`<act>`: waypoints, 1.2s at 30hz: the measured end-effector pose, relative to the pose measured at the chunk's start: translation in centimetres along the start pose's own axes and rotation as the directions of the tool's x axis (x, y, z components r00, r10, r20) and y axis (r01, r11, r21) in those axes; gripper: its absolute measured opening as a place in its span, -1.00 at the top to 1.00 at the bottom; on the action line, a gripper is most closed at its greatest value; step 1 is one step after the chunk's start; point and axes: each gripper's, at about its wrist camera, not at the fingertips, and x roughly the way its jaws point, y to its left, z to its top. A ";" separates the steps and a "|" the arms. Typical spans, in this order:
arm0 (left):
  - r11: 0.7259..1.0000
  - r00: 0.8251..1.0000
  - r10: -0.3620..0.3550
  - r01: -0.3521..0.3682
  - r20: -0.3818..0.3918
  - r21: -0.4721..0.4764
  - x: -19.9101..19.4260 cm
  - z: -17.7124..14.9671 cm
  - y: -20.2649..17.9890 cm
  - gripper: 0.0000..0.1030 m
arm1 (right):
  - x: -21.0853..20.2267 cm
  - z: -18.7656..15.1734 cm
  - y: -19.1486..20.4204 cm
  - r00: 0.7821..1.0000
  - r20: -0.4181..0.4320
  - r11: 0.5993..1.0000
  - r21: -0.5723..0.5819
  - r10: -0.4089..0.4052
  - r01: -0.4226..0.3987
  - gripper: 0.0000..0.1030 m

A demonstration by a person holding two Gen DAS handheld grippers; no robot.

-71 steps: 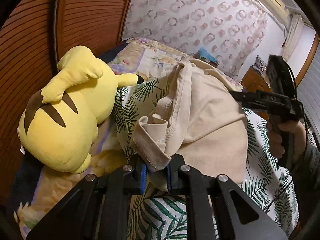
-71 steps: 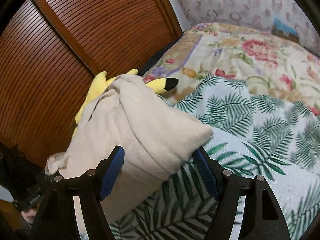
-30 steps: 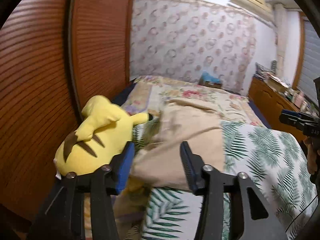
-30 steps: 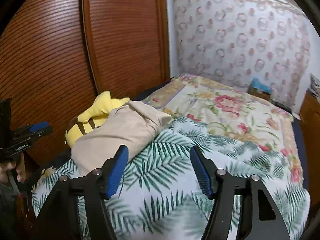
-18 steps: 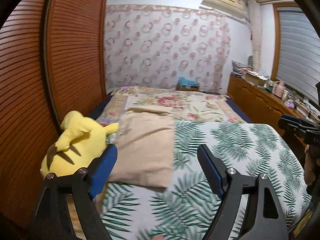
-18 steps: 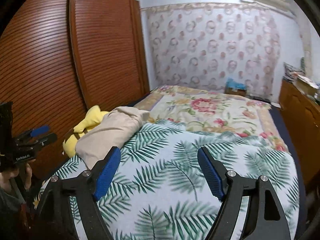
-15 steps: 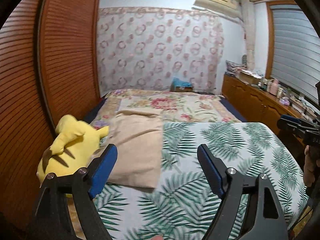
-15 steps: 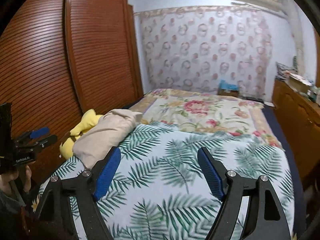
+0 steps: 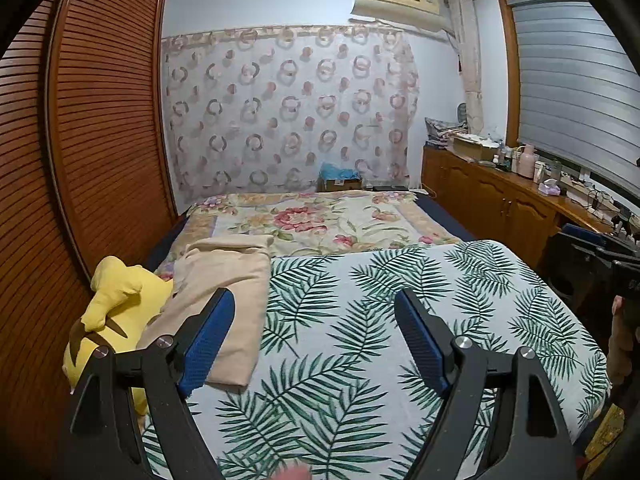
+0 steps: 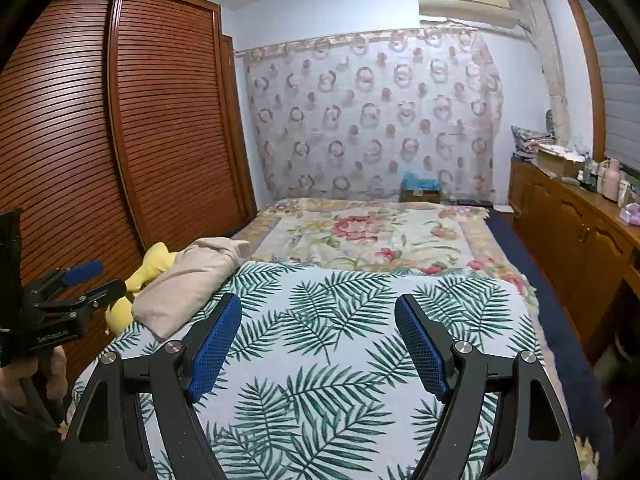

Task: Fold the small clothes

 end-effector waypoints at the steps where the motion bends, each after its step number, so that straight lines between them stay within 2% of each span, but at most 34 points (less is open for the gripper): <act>1: 1.000 1.000 -0.009 0.009 0.000 0.001 0.0 0.0 -0.2 -0.60 | -0.4 -0.2 0.0 1.000 0.003 1.000 0.001 0.000 0.000 -0.56; 36: 1.000 1.000 -0.001 0.001 0.015 -0.021 -0.4 0.3 -0.6 -0.61 | -3.1 -0.9 -1.9 1.000 0.005 1.000 0.000 -0.023 0.023 -0.56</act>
